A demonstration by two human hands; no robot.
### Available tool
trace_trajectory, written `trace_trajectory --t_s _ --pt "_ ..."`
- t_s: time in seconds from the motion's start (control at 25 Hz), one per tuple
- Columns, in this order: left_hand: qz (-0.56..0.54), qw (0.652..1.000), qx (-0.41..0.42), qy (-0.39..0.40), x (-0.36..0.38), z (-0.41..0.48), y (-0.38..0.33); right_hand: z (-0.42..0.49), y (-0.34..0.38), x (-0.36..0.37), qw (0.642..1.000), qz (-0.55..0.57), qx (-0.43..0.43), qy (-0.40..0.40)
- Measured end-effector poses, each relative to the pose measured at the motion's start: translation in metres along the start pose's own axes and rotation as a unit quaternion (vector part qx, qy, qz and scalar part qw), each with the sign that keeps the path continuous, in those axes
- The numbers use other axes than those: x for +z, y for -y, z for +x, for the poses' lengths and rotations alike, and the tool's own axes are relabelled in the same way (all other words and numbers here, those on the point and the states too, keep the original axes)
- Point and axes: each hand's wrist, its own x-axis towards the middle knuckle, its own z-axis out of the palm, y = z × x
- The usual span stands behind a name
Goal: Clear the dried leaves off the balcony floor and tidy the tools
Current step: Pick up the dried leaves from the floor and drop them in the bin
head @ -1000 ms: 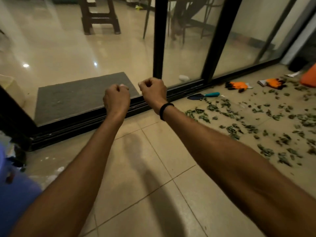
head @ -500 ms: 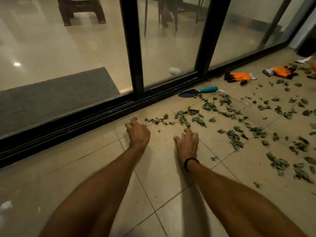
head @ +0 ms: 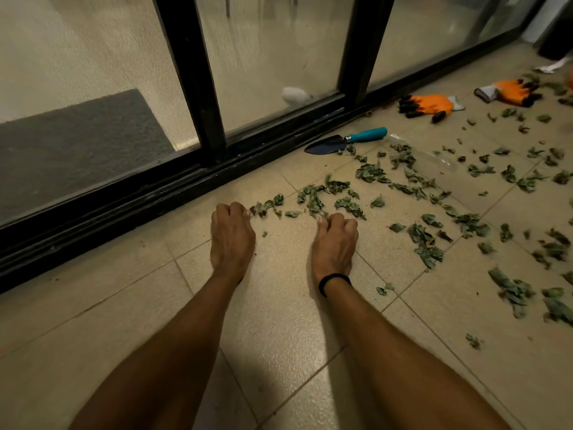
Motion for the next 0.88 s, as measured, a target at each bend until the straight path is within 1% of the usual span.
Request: trace_trajectory --t_s 0.12,0.16,0.24,0.36,0.44,0.52,0.6,0.64,0.76,0.88 --pt "-0.035 0.999 -0.029 -0.016 -0.002 -0.003 -0.003 -0.001 0.001 0.003 0.998 0.035 0.024 -0.036" --pt "-0.046 0.998 -0.038 -0.013 -0.005 -0.004 -0.005 -0.002 0.002 0.002 0.998 0.051 0.029 -0.035" --pt "-0.058 0.997 -0.046 0.001 -0.008 -0.007 -0.008 -0.002 0.005 0.0 0.997 0.073 0.02 -0.02" --pt "-0.069 0.997 -0.033 0.013 -0.01 -0.01 -0.009 0.009 0.01 0.001 0.996 0.091 0.0 0.018" --pt "-0.082 0.996 -0.022 0.019 -0.008 -0.008 -0.008 0.017 0.012 0.004 0.997 0.066 -0.007 0.03" --pt "-0.096 0.995 -0.002 0.022 -0.006 -0.006 -0.003 0.019 0.014 0.008 0.999 0.015 -0.012 0.04" --pt "-0.108 0.994 0.001 0.021 -0.006 -0.005 0.001 0.018 0.012 0.011 0.998 -0.03 -0.029 0.045" --pt "-0.114 0.993 -0.003 0.017 -0.008 -0.005 0.001 0.018 0.011 0.011 0.998 -0.034 -0.035 0.042" --pt "-0.126 0.992 -0.016 0.003 -0.01 -0.003 -0.001 0.018 0.012 0.009 0.999 0.028 -0.032 0.02" --pt "-0.106 0.994 -0.018 -0.002 -0.008 -0.004 -0.003 0.014 0.013 0.006 0.997 0.063 -0.042 0.004"
